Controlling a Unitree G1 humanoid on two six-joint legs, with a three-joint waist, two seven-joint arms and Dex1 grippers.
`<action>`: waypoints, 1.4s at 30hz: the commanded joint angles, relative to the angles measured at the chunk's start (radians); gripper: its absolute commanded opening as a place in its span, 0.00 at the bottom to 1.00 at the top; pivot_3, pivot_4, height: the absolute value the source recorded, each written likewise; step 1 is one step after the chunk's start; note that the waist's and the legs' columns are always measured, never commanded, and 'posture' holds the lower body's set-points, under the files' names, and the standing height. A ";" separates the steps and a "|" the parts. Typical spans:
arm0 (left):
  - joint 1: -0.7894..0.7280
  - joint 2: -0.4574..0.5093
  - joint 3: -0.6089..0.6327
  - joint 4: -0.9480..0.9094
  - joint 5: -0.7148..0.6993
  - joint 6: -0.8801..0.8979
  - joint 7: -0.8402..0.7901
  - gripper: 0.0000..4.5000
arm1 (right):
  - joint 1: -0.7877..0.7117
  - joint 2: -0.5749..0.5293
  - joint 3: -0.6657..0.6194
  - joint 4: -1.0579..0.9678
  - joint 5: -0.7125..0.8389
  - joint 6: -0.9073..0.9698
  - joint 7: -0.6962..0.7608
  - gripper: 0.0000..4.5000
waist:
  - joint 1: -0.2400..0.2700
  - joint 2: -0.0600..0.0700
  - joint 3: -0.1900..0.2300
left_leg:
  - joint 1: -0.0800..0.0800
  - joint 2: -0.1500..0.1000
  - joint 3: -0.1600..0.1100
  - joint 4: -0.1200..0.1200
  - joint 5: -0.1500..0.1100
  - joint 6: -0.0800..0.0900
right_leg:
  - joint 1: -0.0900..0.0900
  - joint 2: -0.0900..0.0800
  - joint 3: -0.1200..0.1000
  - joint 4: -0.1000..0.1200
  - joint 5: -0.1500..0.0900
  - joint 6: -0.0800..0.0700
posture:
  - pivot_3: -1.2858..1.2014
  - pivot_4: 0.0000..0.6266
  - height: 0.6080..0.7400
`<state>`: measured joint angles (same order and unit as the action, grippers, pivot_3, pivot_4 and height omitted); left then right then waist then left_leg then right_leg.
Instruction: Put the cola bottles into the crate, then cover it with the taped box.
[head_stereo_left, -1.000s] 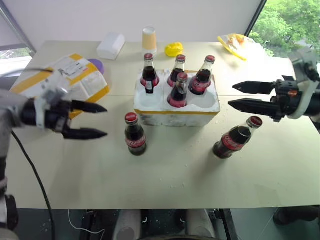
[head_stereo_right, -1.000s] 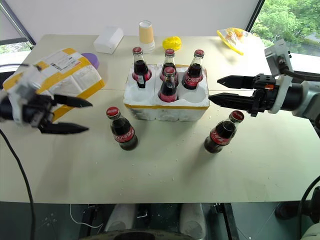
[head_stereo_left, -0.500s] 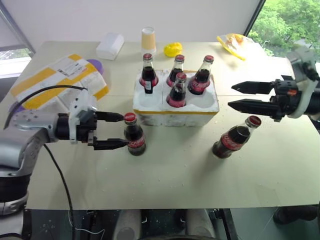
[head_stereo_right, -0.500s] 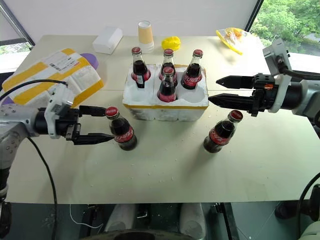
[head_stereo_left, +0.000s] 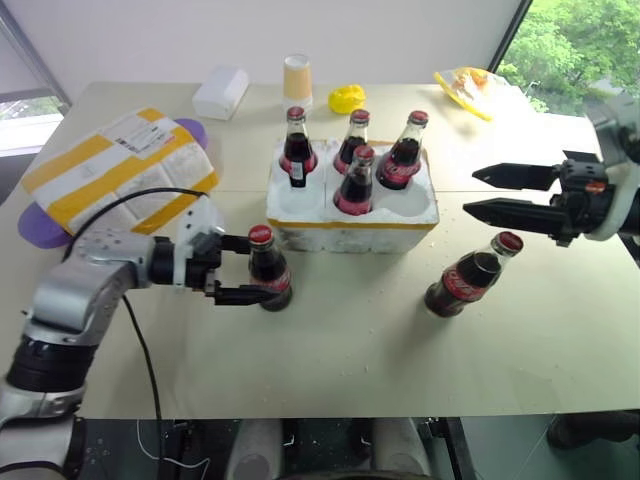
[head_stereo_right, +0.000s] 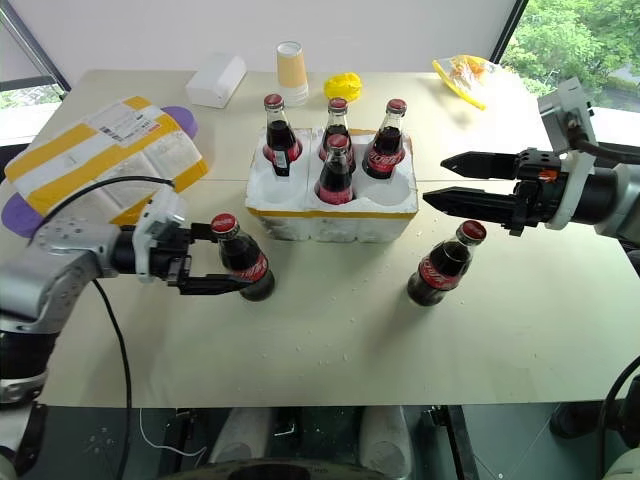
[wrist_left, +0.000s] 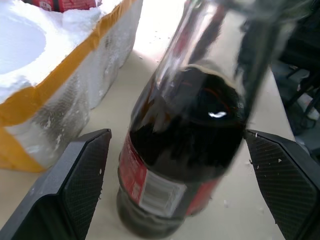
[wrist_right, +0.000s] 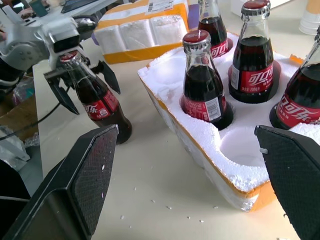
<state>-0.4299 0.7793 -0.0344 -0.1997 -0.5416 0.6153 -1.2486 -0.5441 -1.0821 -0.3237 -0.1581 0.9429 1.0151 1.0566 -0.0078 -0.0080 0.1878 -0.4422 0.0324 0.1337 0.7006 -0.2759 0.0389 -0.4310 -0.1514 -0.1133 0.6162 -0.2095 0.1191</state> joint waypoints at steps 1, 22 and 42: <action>-0.014 -0.011 -0.026 0.008 0.027 -0.035 0.009 0.98 | -0.011 -0.010 -0.046 -0.029 0.023 0.003 -0.013 1.00 | -0.002 0.000 0.000 | 0.000 0.000 0.000 0.000 0.000 0.000 | 0.000 0.000 0.000 0.000 0.000 0.000 | 0.52 0.24 1.00; -0.346 0.127 0.041 0.194 -0.096 0.124 -0.164 0.62 | -0.004 -0.047 -0.044 -0.037 0.037 0.000 0.026 1.00 | 0.007 0.000 0.000 | -0.002 0.000 0.000 0.000 0.000 0.000 | -0.001 0.000 0.000 0.000 0.000 0.000 | 0.52 0.24 1.00; -0.977 -0.271 -0.071 1.208 0.277 -0.361 -0.249 0.62 | -0.041 -0.065 -0.045 -0.110 0.100 0.022 0.069 1.00 | 0.020 -0.002 0.001 | -0.003 -0.001 0.001 0.000 0.000 0.000 | -0.002 0.000 -0.001 -0.001 0.000 0.000 | 0.52 0.24 1.00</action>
<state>-1.3646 0.5164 -0.1328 0.9921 -0.2714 0.2909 -1.5075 -0.5694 -1.1304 -0.3343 -0.2442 1.0258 1.0397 1.1320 0.0127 -0.0101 0.1891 -0.4457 0.0313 0.1343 0.7010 -0.2759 0.0394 -0.4336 -0.1513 -0.1141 0.6151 -0.2095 0.1195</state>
